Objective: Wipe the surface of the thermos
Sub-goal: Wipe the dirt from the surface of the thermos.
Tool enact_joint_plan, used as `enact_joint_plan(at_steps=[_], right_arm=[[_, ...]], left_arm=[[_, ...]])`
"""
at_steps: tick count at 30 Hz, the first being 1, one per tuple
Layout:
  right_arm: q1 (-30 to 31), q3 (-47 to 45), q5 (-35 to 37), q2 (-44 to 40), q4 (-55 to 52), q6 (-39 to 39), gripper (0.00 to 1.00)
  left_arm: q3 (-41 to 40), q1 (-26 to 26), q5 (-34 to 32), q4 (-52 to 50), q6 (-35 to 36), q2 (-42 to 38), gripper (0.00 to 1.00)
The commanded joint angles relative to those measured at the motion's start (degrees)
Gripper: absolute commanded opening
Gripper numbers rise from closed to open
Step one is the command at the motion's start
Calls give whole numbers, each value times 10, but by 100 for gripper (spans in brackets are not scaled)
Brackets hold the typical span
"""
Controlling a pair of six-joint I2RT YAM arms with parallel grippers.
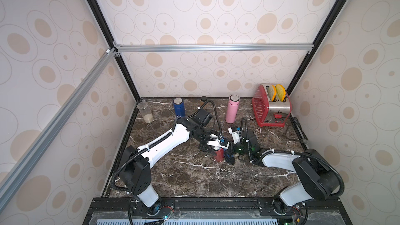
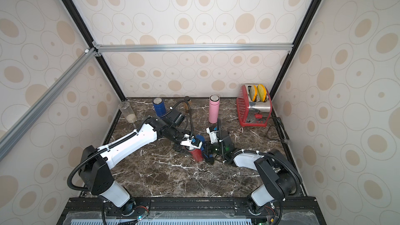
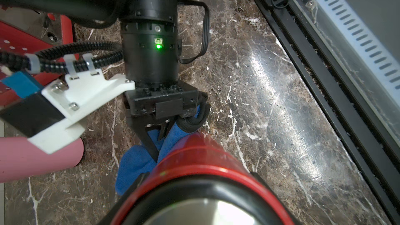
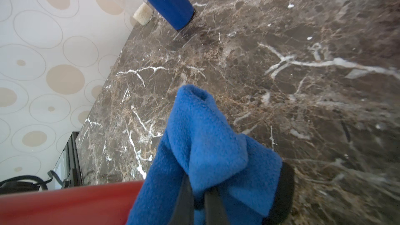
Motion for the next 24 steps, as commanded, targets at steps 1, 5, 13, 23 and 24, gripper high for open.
enact_joint_plan(at_steps=[1, 5, 13, 23, 24], right_arm=[[-11, 33, -81, -11, -41, -29, 0], [-11, 95, -142, -71, -151, -61, 0], [-11, 137, -180, -105, -186, -40, 0], [-11, 89, -163, 88, -60, -37, 0], [-11, 89, -160, 107, -60, -44, 0]], left_arm=[[-6, -4, 34, 29, 30, -1, 0], [-8, -7, 21, 22, 41, -1, 0], [6, -13, 26, 5, 57, 5, 0], [9, -16, 25, 0, 56, -7, 0], [9, -15, 25, 0, 54, -8, 0]])
